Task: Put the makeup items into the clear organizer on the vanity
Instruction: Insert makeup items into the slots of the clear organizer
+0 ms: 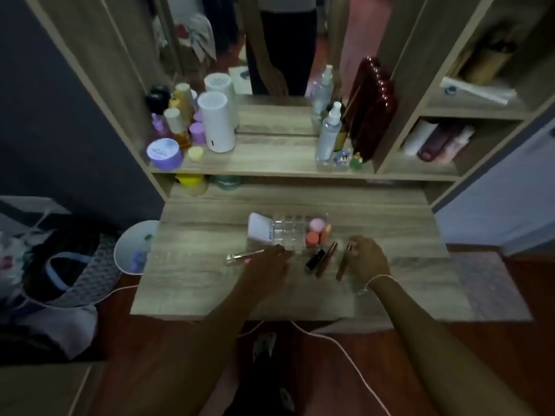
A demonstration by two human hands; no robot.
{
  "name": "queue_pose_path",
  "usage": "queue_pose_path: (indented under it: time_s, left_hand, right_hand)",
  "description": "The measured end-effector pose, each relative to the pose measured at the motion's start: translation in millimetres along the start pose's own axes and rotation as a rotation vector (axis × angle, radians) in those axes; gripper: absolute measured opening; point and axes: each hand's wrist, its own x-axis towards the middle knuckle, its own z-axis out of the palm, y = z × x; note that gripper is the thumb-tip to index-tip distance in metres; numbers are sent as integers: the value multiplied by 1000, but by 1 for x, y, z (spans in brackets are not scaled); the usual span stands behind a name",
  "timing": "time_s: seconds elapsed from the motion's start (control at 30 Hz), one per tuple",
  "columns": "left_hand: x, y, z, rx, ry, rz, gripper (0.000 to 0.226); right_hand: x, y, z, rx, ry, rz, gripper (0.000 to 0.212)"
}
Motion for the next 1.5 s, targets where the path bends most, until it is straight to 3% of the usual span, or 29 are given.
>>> queue_pose_path:
  time_s: [0.13, 0.3, 0.4, 0.47, 0.67, 0.77, 0.87, 0.97, 1.1, 1.2, 1.37, 1.5]
  left_hand:
    - [20, 29, 28, -65, -77, 35, 26]
    - [44, 55, 47, -58, -150, 50, 49]
    - [51, 62, 55, 93, -149, 90, 46]
    - [56, 63, 58, 77, -147, 53, 56]
    - [72, 61, 71, 300, -200, 61, 72]
    - [80, 64, 74, 284, -260, -6, 65]
    - [84, 72, 70, 240, -277, -9, 45]
    - [88, 76, 71, 178, -240, -25, 43]
    - [83, 75, 68, -45, -226, -81, 81]
    - [74, 75, 51, -249, -146, -2, 101]
    - [66, 48, 5, -430, -19, -60, 80]
    - [77, -3, -23, -486, 209, -142, 50]
  right_hand:
    - [0, 6, 13, 39, 4, 118, 32]
    - [3, 8, 25, 97, 22, 174, 44]
    - [5, 9, 31, 115, 42, 215, 56]
    - [7, 8, 32, 112, 59, 244, 58]
    - [7, 10, 36, 83, 108, 274, 47]
    - [8, 12, 39, 69, 103, 270, 45]
    - [9, 13, 41, 67, 82, 263, 35]
    - [11, 17, 42, 80, 53, 273, 29]
    - [9, 18, 38, 124, 39, 256, 31]
    - [5, 9, 26, 187, 61, 249, 37]
    - [7, -25, -6, 304, 198, 156, 43]
    - [18, -68, -18, 426, 268, 27, 44]
